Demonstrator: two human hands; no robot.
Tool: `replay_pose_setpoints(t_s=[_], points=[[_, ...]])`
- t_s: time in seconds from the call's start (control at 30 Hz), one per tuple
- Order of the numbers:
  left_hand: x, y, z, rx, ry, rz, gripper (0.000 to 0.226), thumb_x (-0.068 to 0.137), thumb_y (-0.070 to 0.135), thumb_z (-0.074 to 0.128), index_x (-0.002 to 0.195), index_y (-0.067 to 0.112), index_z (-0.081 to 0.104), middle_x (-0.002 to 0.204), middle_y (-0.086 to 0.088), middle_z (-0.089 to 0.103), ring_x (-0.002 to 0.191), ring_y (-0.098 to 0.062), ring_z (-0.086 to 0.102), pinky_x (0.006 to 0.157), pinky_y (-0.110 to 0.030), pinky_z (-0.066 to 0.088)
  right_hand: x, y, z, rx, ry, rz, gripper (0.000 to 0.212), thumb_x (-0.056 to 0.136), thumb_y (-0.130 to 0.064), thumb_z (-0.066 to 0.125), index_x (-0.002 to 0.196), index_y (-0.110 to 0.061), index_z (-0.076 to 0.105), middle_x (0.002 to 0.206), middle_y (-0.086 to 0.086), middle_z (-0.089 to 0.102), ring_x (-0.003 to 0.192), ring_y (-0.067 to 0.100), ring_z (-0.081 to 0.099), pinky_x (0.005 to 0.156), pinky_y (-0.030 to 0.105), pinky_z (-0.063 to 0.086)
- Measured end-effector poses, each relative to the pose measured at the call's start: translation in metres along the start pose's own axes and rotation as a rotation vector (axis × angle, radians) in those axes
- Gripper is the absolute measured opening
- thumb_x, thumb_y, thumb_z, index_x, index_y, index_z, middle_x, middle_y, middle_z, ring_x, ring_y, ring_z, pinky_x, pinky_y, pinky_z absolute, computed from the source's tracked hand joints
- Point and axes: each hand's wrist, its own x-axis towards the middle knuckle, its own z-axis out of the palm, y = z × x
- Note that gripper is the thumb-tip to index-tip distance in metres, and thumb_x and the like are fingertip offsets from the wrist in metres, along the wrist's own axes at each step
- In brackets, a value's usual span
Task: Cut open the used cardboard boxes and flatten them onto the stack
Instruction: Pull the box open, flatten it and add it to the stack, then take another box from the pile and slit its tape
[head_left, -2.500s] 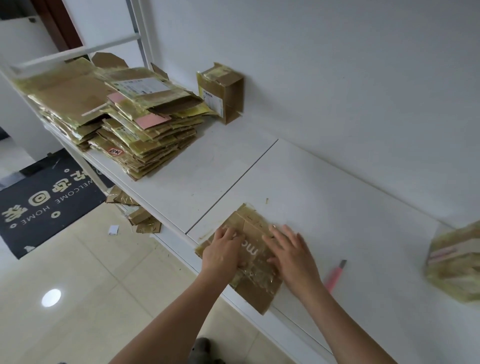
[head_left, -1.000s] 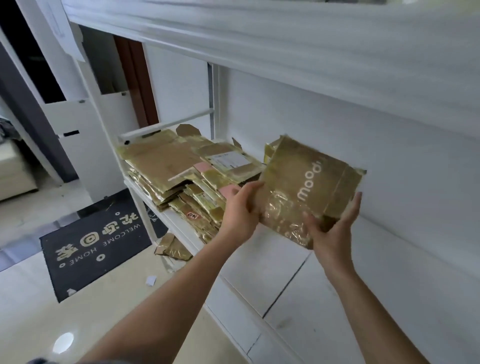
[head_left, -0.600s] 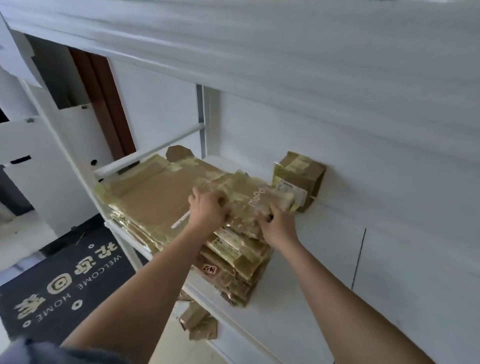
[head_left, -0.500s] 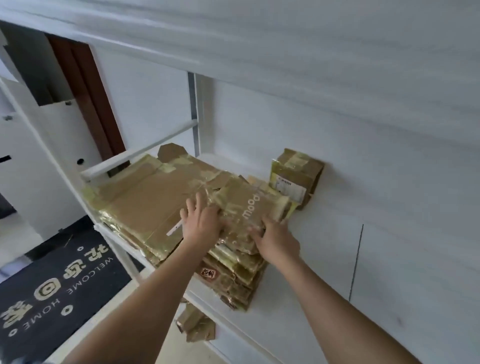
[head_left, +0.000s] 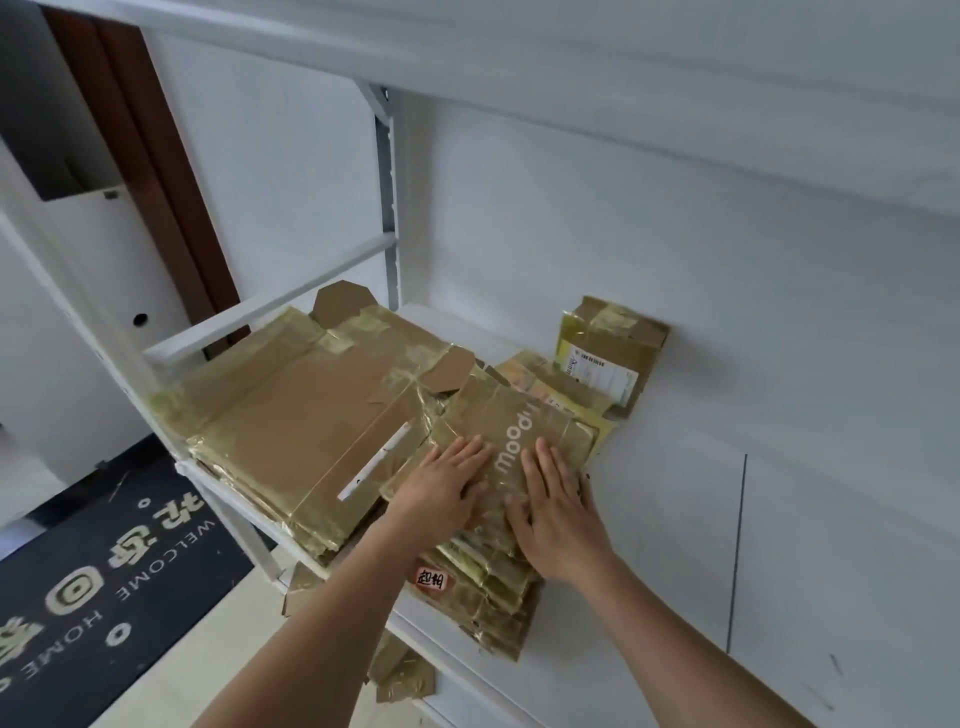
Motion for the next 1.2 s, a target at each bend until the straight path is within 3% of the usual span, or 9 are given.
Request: replay_pose_setpoints(t_s=[0.07, 0.2, 0.3, 0.4, 0.53, 0.73, 0.83, 0.93, 1.2], points=[[0.000, -0.002, 0.005, 0.008, 0.030, -0.009, 0.054, 0.106, 0.040, 0.028, 0.156, 0.030, 0.013, 0.163, 0.012, 0.004, 0.149, -0.006, -0.004, 0.119, -0.028, -0.008, 0.000, 0.000, 0.006, -0.022, 0.033, -0.003, 0.074, 0.094, -0.059, -0.003, 0.156, -0.019, -0.015, 0.161, -0.001, -0.027, 0.147, 0.014, -0.027, 0.118, 0.042, -0.013], [0.003, 0.000, 0.002, 0.053, -0.023, -0.041, 0.055, 0.105, 0.040, 0.030, 0.157, 0.029, 0.012, 0.163, 0.012, 0.004, 0.150, -0.008, -0.003, 0.119, -0.030, -0.006, 0.005, -0.005, 0.001, -0.083, -0.003, 0.018, 0.068, 0.101, -0.053, 0.008, 0.156, -0.018, -0.013, 0.162, 0.002, -0.024, 0.149, 0.017, -0.022, 0.121, 0.046, -0.008], [0.001, 0.018, -0.012, 0.123, -0.025, -0.123, 0.056, 0.104, 0.034, 0.037, 0.155, 0.031, 0.017, 0.163, 0.013, 0.009, 0.150, -0.008, 0.005, 0.121, -0.037, 0.001, -0.003, -0.016, -0.017, -0.182, 0.045, 0.014, 0.068, 0.102, -0.054, 0.017, 0.158, -0.018, 0.006, 0.166, 0.001, 0.004, 0.151, 0.024, 0.004, 0.122, 0.046, 0.008], [-0.005, 0.043, -0.026, 0.222, 0.141, -0.142, 0.046, 0.097, 0.025, 0.049, 0.142, 0.033, 0.045, 0.152, 0.006, 0.034, 0.141, -0.017, 0.034, 0.119, -0.037, 0.019, -0.017, -0.021, -0.028, -0.100, 0.200, 0.005, 0.056, 0.102, -0.049, 0.032, 0.149, -0.018, 0.036, 0.146, -0.002, 0.039, 0.131, 0.024, 0.033, 0.111, 0.038, 0.029], [-0.021, 0.056, -0.041, 0.249, 0.315, -0.110, 0.029, 0.094, 0.026, 0.056, 0.123, 0.028, 0.059, 0.140, -0.002, 0.041, 0.124, -0.022, 0.047, 0.101, -0.038, 0.043, -0.027, -0.005, -0.046, 0.070, 0.199, -0.080, 0.047, 0.104, -0.038, 0.037, 0.147, -0.018, 0.041, 0.146, -0.004, 0.037, 0.132, 0.023, 0.035, 0.106, 0.036, 0.038], [-0.046, 0.108, -0.051, 0.427, 0.529, 0.050, 0.039, 0.097, 0.040, 0.047, 0.123, 0.016, 0.062, 0.125, -0.011, 0.055, 0.108, -0.029, 0.056, 0.093, -0.041, 0.046, -0.075, 0.029, -0.085, -0.029, 0.457, -0.152, 0.041, 0.101, -0.030, 0.041, 0.137, -0.014, 0.052, 0.134, 0.007, 0.052, 0.119, 0.028, 0.047, 0.101, 0.040, 0.042], [-0.055, 0.155, -0.043, 0.452, 0.526, 0.186, 0.042, 0.095, 0.043, 0.049, 0.120, 0.013, 0.065, 0.116, -0.011, 0.061, 0.097, -0.029, 0.062, 0.080, -0.041, 0.051, -0.112, 0.059, -0.100, -0.107, 0.597, -0.116, 0.034, 0.096, -0.025, 0.049, 0.123, -0.009, 0.061, 0.114, 0.009, 0.059, 0.101, 0.029, 0.054, 0.093, 0.042, 0.047], [-0.060, 0.208, -0.021, 0.463, 0.476, 0.283, 0.044, 0.090, 0.045, 0.056, 0.119, 0.013, 0.066, 0.109, -0.008, 0.064, 0.091, -0.026, 0.065, 0.069, -0.037, 0.052, -0.157, 0.098, -0.105, -0.173, 0.587, -0.025, 0.033, 0.095, -0.025, 0.055, 0.125, -0.011, 0.061, 0.113, 0.009, 0.059, 0.104, 0.029, 0.055, 0.103, 0.044, 0.042], [-0.065, 0.385, 0.086, 0.448, 0.286, 0.446, 0.043, 0.096, 0.047, 0.046, 0.120, 0.016, 0.063, 0.117, -0.006, 0.059, 0.095, -0.025, 0.063, 0.073, -0.036, 0.049, -0.307, 0.256, -0.098, -0.185, 0.602, 0.252, 0.031, 0.094, -0.024, 0.060, 0.121, -0.010, 0.065, 0.114, 0.010, 0.062, 0.104, 0.030, 0.056, 0.103, 0.048, 0.044]])
